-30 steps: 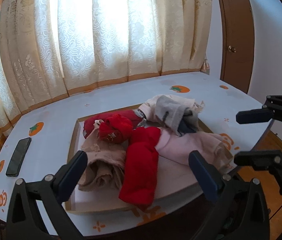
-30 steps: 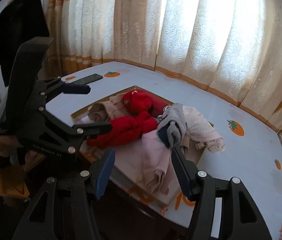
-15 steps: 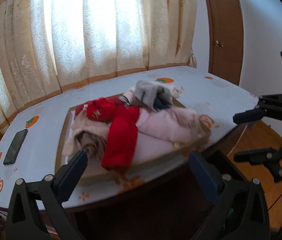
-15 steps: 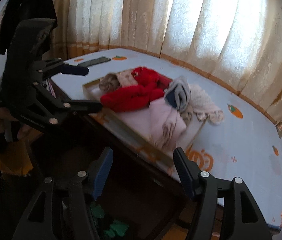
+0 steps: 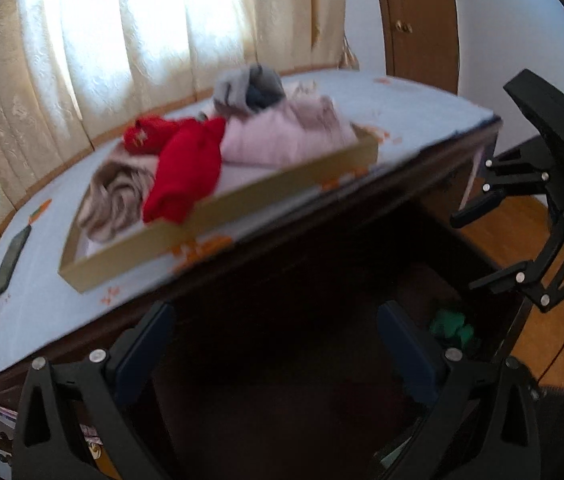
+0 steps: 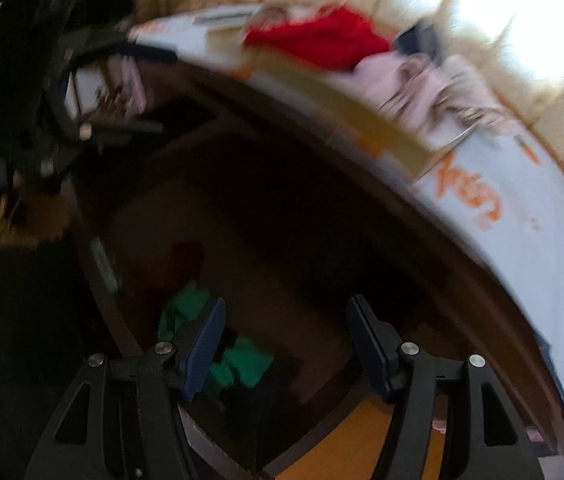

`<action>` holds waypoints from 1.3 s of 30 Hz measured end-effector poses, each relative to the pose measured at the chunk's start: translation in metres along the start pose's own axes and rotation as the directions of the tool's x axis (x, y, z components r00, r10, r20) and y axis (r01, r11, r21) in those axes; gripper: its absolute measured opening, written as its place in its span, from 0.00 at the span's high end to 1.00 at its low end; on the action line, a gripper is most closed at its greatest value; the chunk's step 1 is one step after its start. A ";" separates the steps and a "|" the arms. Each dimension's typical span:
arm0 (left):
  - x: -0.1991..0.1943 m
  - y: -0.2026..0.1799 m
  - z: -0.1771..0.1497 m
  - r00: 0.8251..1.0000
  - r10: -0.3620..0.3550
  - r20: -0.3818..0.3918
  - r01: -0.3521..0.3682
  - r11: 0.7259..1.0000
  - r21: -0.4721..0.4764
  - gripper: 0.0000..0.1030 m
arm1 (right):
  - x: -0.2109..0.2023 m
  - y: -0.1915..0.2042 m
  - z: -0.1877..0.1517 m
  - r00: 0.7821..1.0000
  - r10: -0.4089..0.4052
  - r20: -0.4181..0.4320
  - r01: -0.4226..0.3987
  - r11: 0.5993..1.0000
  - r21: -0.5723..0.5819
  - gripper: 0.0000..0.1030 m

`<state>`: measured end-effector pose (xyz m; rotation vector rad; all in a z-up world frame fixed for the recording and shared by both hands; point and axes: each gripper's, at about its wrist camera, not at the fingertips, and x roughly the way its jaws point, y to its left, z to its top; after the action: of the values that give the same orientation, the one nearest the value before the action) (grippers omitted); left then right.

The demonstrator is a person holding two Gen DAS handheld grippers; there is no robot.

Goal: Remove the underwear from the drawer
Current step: 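Lower both open tools down into the drawer toward the green garments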

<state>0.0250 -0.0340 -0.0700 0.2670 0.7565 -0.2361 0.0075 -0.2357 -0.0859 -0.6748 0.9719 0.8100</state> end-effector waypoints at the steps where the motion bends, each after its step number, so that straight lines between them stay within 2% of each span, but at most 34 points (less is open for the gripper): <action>1: 0.003 0.002 -0.003 1.000 0.003 -0.013 -0.003 1.000 -0.002 0.01 | 0.004 0.002 -0.001 1.000 0.009 -0.019 -0.009 1.000 -0.015 0.37; 4: 0.010 0.006 -0.010 0.999 -0.004 -0.052 0.004 1.000 -0.013 0.01 | 0.021 0.002 -0.003 0.992 0.085 -0.090 -0.088 0.996 -0.026 0.37; 8: 0.018 0.006 -0.017 0.996 -0.004 -0.085 0.003 1.000 -0.006 0.01 | 0.041 0.002 -0.004 0.979 0.117 -0.168 -0.126 0.991 -0.048 0.37; 15: 0.026 0.003 -0.026 0.992 -0.017 -0.128 0.019 1.000 0.014 0.00 | 0.070 0.002 -0.008 0.935 0.205 -0.289 -0.226 0.973 -0.041 0.37; 21: 0.032 -0.002 -0.029 0.989 -0.016 -0.149 0.022 0.999 0.038 0.01 | 0.089 0.004 -0.007 0.902 0.241 -0.360 -0.270 0.962 -0.033 0.37; 29: 0.038 -0.010 -0.034 0.986 -0.019 -0.166 0.027 0.998 0.048 0.01 | 0.106 -0.004 -0.002 0.877 0.305 -0.372 -0.301 0.951 0.071 0.37; 36: 0.046 -0.009 -0.038 0.980 -0.034 -0.196 0.040 0.999 0.031 0.01 | 0.113 -0.007 -0.003 0.864 0.325 -0.384 -0.308 0.945 0.105 0.38; 38: 0.049 -0.009 -0.037 0.979 -0.034 -0.200 0.041 0.999 0.030 0.01 | 0.119 -0.011 0.003 0.855 0.333 -0.397 -0.315 0.943 0.111 0.39; 39: 0.049 -0.009 -0.037 0.979 -0.034 -0.200 0.040 0.999 0.029 0.01 | 0.120 -0.014 0.004 0.852 0.337 -0.402 -0.319 0.941 0.112 0.43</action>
<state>0.0330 -0.0357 -0.1313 0.3110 0.9580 -0.2596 0.0598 -0.2058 -0.1905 -0.6676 1.5211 0.9622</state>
